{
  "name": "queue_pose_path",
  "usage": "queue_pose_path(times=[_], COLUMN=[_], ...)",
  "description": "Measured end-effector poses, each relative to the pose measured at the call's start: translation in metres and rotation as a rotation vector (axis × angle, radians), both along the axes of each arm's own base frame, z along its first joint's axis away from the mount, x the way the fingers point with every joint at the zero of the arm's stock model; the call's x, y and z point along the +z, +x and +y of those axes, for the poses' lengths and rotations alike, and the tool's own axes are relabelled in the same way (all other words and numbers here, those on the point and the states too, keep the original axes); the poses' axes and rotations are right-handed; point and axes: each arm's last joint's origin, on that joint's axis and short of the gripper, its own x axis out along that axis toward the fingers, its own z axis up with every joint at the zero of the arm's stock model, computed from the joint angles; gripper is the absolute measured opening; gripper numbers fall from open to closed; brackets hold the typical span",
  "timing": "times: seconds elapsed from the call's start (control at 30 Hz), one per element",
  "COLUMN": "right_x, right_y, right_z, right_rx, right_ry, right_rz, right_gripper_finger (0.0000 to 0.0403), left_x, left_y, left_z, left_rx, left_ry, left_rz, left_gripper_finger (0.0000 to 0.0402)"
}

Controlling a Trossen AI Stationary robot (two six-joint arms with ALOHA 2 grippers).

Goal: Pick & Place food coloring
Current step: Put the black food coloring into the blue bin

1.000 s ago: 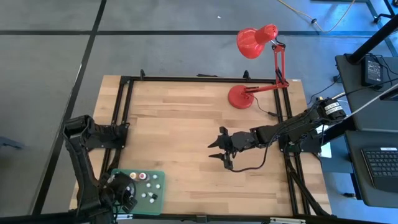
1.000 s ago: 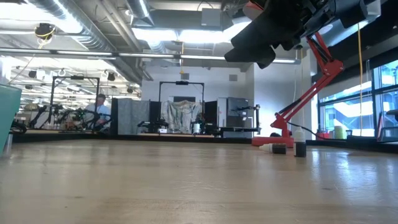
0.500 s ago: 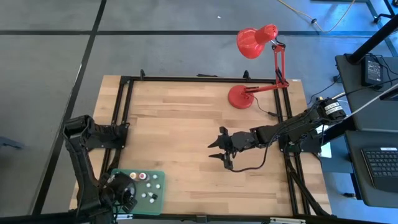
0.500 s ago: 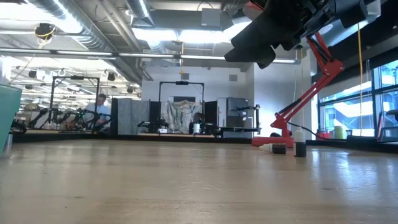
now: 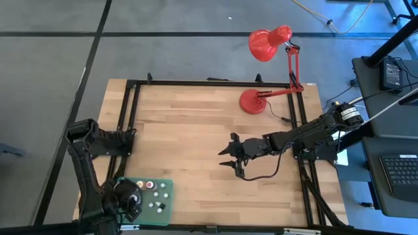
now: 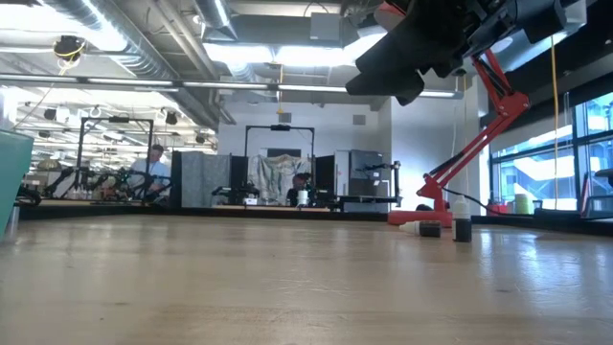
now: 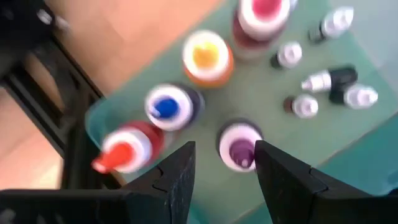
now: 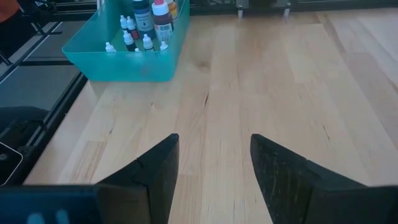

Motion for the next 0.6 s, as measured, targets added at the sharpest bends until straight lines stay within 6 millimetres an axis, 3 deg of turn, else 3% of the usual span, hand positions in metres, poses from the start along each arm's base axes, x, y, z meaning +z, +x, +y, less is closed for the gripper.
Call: queue_pose_path(times=[0.17, 0.4, 0.6], right_x=[0.0, 0.0, 0.001], right_y=[0.0, 0.0, 0.0], right_z=[0.0, 0.0, 0.0], right_rx=[-0.001, -0.001, -0.001], right_ry=[0.003, 0.003, 0.004], right_rz=[-0.003, -0.004, -0.006], right_gripper_finger=[0.02, 0.02, 0.02], left_x=[0.017, 0.041, 0.046], left_y=[-0.003, -0.001, 0.013], left_z=[0.014, 0.03, 0.043], left_rx=[0.0, -0.077, -0.154], left_ry=[0.02, 0.056, 0.208], left_rz=[-0.077, -0.324, -0.423], left_gripper_finger=[0.0158, 0.0161, 0.0159])
